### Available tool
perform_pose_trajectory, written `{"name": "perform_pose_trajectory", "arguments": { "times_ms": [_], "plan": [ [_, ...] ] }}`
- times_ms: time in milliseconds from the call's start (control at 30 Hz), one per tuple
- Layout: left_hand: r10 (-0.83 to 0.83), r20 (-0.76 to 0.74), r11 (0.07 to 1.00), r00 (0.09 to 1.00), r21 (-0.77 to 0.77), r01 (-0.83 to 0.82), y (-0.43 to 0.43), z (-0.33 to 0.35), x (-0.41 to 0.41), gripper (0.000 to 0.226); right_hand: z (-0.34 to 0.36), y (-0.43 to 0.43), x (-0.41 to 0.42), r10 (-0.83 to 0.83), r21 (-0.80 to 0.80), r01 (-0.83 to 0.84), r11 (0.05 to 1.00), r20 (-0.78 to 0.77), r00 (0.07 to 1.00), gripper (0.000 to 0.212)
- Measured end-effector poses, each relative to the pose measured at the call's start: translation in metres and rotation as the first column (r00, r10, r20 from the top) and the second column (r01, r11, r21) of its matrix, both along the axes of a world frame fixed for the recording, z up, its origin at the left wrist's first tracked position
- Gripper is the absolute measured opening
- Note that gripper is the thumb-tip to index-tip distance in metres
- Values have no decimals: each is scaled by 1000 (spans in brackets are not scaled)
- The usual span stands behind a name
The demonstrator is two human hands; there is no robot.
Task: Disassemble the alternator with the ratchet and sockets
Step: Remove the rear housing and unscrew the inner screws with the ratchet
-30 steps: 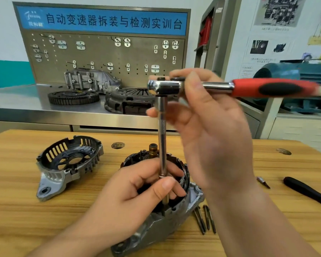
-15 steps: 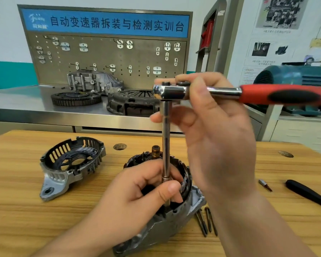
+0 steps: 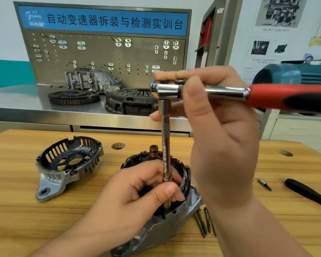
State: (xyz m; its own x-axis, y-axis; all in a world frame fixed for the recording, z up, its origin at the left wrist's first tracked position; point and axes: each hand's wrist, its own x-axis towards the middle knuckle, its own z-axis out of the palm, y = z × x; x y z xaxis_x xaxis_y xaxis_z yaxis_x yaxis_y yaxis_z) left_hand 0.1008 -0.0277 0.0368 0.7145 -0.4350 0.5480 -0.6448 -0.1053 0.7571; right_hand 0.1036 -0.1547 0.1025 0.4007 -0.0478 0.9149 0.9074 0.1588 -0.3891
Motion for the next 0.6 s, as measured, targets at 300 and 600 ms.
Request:
{"name": "perform_pose_trajectory", "arguments": {
  "times_ms": [300,600],
  "plan": [
    [61,-1,997,998,-42,-61,-1,1,-4,20,2,-6,6,675,364,-568,738,-375,635,25],
    [31,-24,999,999,-37,-32,-1,0,-2,26,1,6,-4,123,81,-116,990,-86,989,13]
  ]
}}
